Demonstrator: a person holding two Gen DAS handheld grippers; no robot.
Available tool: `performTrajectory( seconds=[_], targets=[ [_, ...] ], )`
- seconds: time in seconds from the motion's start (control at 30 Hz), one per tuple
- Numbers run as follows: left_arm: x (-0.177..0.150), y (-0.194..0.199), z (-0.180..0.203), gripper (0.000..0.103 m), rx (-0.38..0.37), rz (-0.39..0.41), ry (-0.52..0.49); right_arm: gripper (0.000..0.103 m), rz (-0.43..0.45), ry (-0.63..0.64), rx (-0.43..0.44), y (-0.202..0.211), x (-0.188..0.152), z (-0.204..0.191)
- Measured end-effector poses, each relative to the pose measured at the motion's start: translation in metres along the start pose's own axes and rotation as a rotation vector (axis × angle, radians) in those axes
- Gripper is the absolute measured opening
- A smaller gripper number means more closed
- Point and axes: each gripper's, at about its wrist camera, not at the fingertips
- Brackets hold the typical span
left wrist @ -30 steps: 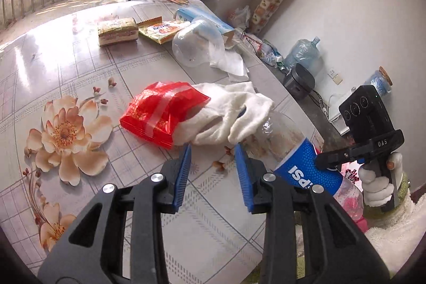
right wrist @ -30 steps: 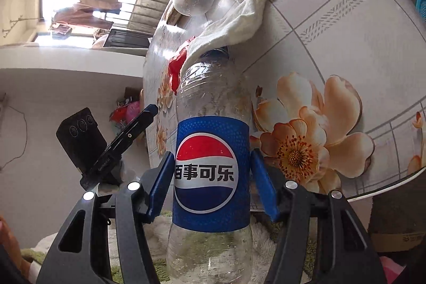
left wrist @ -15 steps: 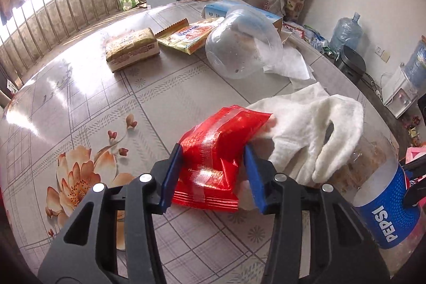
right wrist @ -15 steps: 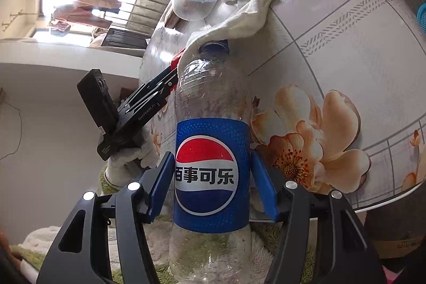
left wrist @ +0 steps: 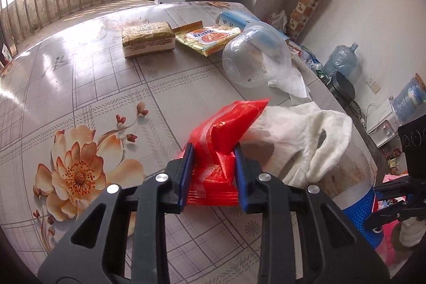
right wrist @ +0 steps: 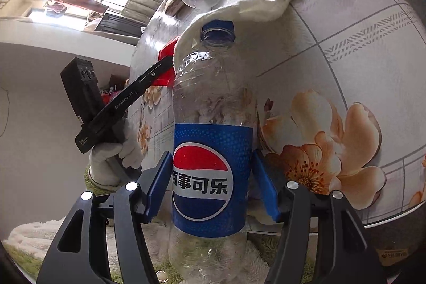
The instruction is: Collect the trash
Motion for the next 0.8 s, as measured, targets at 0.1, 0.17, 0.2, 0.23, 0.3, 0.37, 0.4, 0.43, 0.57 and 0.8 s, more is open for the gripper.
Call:
performTrajectory(
  seconds=[0.1,0.17,0.2,0.23,0.3,0.37,0.4,0.43,0.57,0.8],
  targets=[
    [-0.001,0.004,-0.001,0.024,-0.015,0.008,0.012,0.059,-0.012,0.023,-0.023,-0.005,0.001,-0.008],
    [-0.002,0.005,-0.002,0.024,-0.017,0.011,0.017,0.059,-0.019,0.035,-0.035,-0.007,0.000,-0.011],
    [-0.003,0.005,-0.003,0.024,-0.019,0.012,0.020,0.059,-0.025,0.038,-0.040,-0.007,-0.001,-0.012],
    [-0.004,0.005,-0.003,0.024,-0.021,0.014,0.023,0.059,-0.029,0.039,-0.043,-0.008,-0.002,-0.014],
    [-0.005,0.005,-0.003,0.024,-0.023,0.016,0.026,0.059,-0.051,0.033,-0.027,-0.010,-0.005,-0.015],
    [-0.005,0.004,-0.003,0.024,-0.021,0.017,0.021,0.059,-0.075,0.020,0.000,-0.011,-0.009,-0.013],
    [-0.006,0.004,-0.003,0.024,-0.019,0.018,0.019,0.059,-0.084,0.014,0.007,-0.011,-0.013,-0.012],
    [-0.005,0.004,-0.003,0.024,-0.018,0.019,0.016,0.058,-0.088,0.008,0.008,-0.011,-0.017,-0.012],
    [-0.005,0.003,-0.003,0.024,-0.021,0.019,0.019,0.058,-0.080,-0.031,0.017,-0.002,-0.034,-0.005],
    [-0.005,0.002,-0.003,0.024,-0.021,0.021,0.022,0.058,-0.001,-0.111,0.045,0.022,-0.069,0.014]
  ],
)
Point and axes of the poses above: each gripper's, at about its wrist camera, not at the fingertips, and y roughly against the way its jaws point, z to its right, x to its top, and after that the axes turned 9 degrees about -z, right-handed
